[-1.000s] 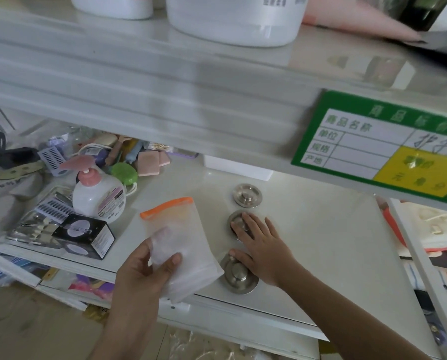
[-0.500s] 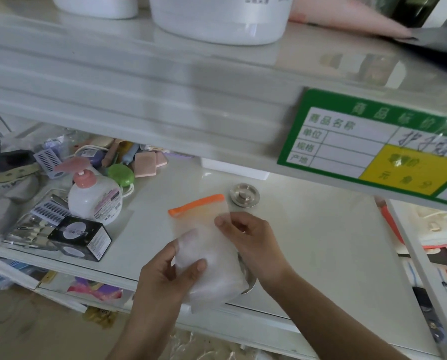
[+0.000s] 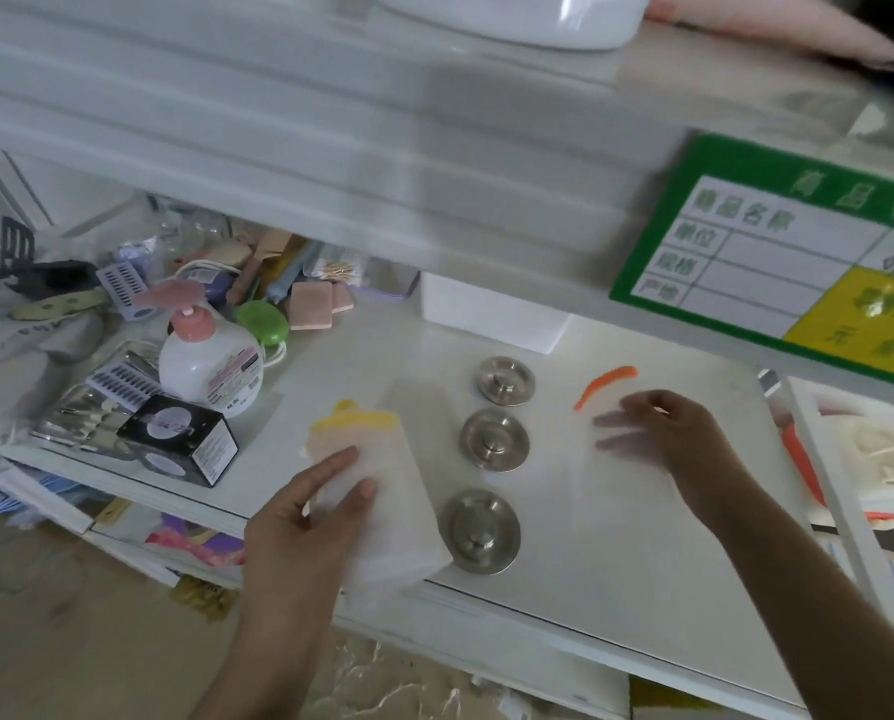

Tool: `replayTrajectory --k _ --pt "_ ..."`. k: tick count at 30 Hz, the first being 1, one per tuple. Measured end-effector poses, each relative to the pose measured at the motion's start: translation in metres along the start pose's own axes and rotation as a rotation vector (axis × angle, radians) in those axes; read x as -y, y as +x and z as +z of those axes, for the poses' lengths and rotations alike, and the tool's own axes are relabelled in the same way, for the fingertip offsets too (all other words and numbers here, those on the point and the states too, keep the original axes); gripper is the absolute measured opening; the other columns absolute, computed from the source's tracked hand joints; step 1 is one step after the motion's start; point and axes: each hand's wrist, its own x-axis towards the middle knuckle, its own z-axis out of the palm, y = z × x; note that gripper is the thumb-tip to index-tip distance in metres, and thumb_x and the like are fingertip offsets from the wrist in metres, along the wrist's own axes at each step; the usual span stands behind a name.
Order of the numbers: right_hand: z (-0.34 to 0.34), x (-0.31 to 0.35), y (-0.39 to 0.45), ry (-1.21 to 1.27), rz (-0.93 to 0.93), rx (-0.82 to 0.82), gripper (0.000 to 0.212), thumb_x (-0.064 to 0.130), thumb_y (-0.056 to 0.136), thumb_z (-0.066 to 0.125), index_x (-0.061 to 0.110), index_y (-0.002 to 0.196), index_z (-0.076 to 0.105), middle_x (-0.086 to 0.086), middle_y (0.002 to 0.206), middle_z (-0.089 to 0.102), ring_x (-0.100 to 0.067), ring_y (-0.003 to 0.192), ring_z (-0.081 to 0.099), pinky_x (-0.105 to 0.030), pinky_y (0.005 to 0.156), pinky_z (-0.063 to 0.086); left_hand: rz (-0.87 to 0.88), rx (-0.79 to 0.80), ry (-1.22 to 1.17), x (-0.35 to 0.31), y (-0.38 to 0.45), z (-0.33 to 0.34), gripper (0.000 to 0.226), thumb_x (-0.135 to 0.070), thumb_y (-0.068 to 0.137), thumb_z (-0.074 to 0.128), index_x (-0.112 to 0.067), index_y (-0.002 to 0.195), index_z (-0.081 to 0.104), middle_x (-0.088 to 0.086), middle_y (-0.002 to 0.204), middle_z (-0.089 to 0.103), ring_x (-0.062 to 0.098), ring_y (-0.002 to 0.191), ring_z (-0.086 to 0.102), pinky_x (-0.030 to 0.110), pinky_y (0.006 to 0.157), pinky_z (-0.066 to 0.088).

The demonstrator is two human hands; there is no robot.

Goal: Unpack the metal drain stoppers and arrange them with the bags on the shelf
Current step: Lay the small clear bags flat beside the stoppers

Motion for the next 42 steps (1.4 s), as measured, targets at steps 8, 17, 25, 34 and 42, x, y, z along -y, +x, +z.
replayTrajectory --k 8,17,25,34,42 --pt "0.005 -0.025 0.076 0.054 0.071 -0.099 0.021 0.006 0.093 0.064 -0.005 0.11 0.065 -0.015 0.091 0.072 -0.034 0.076 0.073 -0.043 0.074 0.058 -0.018 0.012 -0.045 0.0 -0.008 0.004 0.031 -0.031 0.068 0.088 -0.037 0.098 0.081 0.013 0.089 0.065 0.027 0.081 0.06 0.069 0.092 0.051" --pt "0.006 -0.062 0.099 -0.699 -0.036 -0.32 0.033 0.023 0.084 0.076 0.004 0.11 0.072 -0.016 0.098 0.073 -0.035 0.088 0.068 -0.033 0.073 0.05 0.011 0.13 -0.082 -0.004 -0.014 -0.002 0.033 -0.012 0.081 0.075 -0.033 0.107 0.079 0.013 0.104 0.069 0.024 0.09 0.057 0.049 0.091 0.053" --pt "0.069 -0.012 -0.002 -0.339 -0.237 -0.077 0.023 0.025 0.094 0.062 0.009 0.082 0.073 -0.001 0.068 0.068 -0.014 0.063 0.064 -0.026 0.058 0.048 0.117 0.187 0.004 -0.006 -0.014 0.005 0.046 -0.006 0.078 0.079 -0.029 0.117 0.071 -0.008 0.112 0.077 0.011 0.093 0.072 0.035 0.08 0.06" --pt "0.098 -0.004 -0.107 0.131 0.057 0.341 0.037 0.044 0.08 0.075 0.01 0.096 0.079 -0.022 0.08 0.07 -0.024 0.071 0.06 -0.04 0.064 0.048 0.127 0.177 0.029 -0.008 -0.019 0.033 0.068 0.006 0.058 0.092 -0.028 0.107 0.06 0.0 0.109 0.075 0.026 0.093 0.074 0.044 0.074 0.063" --pt "0.08 -0.008 -0.123 0.631 0.024 0.279 0.039 0.018 0.093 0.062 -0.013 0.115 0.056 -0.041 0.125 0.057 -0.06 0.119 0.05 -0.07 0.105 0.034 0.027 0.308 -0.124 0.002 -0.031 0.048 0.042 -0.007 0.063 0.086 -0.012 0.102 0.072 0.015 0.107 0.078 0.034 0.096 0.076 0.044 0.079 0.061"
